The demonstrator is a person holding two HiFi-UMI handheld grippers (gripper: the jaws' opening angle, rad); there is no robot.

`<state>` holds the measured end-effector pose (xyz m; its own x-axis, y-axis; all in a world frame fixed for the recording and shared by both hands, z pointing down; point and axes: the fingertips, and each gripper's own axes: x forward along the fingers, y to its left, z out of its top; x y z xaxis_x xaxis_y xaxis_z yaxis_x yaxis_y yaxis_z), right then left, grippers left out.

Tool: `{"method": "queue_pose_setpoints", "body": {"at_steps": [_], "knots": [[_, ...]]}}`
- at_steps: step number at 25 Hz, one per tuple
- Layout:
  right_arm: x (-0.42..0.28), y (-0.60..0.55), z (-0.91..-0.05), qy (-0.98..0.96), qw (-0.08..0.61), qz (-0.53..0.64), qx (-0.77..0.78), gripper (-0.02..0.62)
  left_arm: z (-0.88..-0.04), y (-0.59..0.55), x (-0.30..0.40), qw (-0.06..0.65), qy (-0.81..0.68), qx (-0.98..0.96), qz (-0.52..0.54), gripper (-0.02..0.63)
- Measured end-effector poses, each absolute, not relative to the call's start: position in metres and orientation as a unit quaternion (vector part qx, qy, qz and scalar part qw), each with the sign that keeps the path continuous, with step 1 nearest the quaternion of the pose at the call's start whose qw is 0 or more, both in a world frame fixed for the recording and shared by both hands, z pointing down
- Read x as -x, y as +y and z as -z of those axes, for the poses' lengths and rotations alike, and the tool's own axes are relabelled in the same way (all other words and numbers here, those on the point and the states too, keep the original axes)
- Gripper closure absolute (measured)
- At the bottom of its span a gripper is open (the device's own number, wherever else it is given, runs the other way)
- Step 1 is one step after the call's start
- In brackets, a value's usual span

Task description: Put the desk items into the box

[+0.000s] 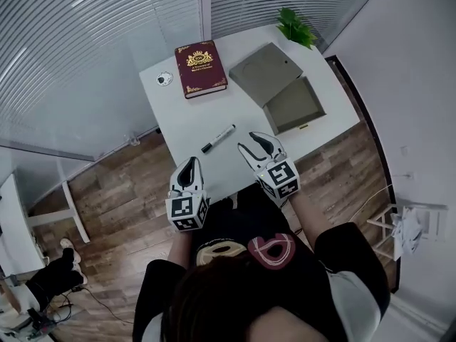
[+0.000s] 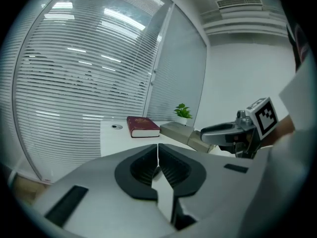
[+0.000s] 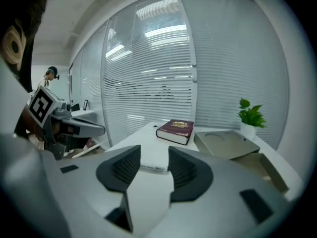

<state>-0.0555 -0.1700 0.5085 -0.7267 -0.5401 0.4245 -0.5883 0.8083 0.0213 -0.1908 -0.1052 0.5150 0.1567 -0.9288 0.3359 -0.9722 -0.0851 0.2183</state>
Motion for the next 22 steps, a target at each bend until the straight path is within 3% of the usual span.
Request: {"method": "queue_pose_setpoints", "body": {"at_steps": [6,12,22], "knots": [[0.081,-0.187,-0.522,-0.939,0.288,-0.003,-0.187,0.393,-0.509,-0.115,0.195,0.201,-0.674,-0.71,-0.038,0.586],[0.105,-0.191,-0.537,-0.928,0.358,0.078,-0.068,0.393,-0.508,-0.111,0.195,0.209,-0.703,-0.679,-0.03,0.586],[0.136,-0.18,-0.577,-0.876,0.424,0.192,0.128,0.393,-0.507,-0.097,0.199,0.212,-0.748,-0.628,-0.024,0.586]]}}
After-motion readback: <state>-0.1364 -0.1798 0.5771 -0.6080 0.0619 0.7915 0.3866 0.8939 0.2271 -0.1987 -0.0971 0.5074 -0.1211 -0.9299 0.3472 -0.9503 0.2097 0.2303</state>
